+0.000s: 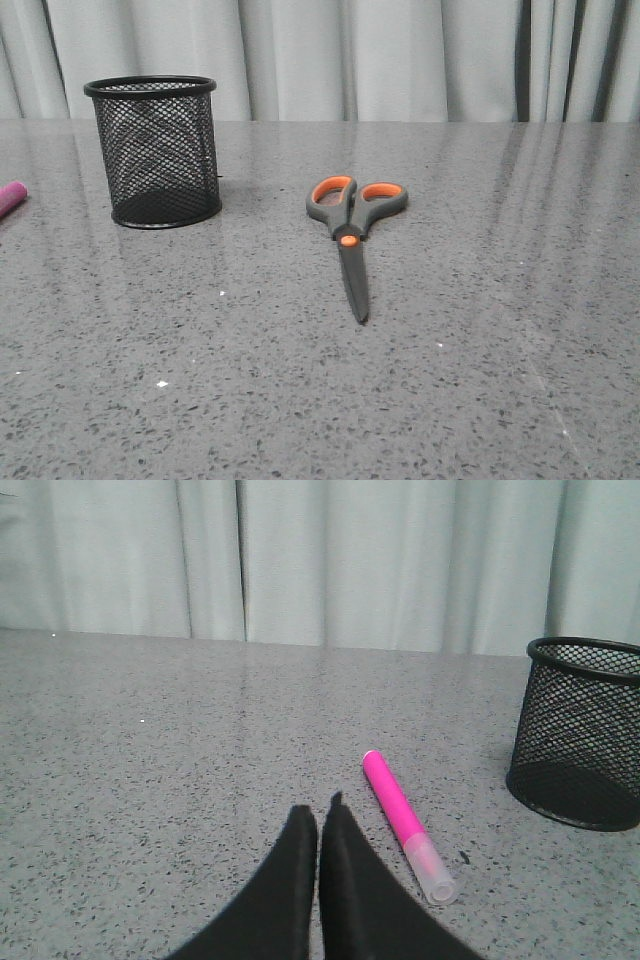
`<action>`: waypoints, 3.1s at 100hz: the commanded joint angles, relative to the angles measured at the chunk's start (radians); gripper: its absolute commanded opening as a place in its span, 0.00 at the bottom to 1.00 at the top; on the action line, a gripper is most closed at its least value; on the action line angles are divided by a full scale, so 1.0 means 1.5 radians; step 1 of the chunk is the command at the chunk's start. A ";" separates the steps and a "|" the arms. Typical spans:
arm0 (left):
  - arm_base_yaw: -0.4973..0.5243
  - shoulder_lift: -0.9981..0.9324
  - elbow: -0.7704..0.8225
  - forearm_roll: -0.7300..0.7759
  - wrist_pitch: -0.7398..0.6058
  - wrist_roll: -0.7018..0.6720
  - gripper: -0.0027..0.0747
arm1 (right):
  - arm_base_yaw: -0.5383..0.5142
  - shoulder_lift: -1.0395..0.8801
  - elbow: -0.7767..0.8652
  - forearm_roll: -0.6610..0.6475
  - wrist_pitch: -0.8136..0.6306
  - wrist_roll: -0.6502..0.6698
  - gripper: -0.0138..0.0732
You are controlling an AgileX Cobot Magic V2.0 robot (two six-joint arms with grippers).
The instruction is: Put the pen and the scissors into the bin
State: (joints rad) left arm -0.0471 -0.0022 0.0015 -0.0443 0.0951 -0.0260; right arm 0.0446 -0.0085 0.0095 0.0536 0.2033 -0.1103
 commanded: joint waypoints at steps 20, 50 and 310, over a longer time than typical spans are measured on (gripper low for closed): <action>-0.005 -0.019 0.016 -0.006 -0.049 -0.007 0.01 | -0.002 -0.013 0.011 -0.009 -0.048 -0.004 0.07; -0.005 -0.019 0.016 -0.006 -0.049 -0.007 0.01 | -0.002 -0.013 0.011 -0.009 -0.048 -0.004 0.07; -0.005 0.424 -0.537 -0.083 0.467 -0.001 0.01 | -0.002 0.505 -0.482 0.249 0.322 -0.007 0.08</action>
State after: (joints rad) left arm -0.0471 0.5924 -0.7516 -0.1603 0.8220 -0.0256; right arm 0.0446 0.7193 -0.6585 0.4239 0.7119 -0.1103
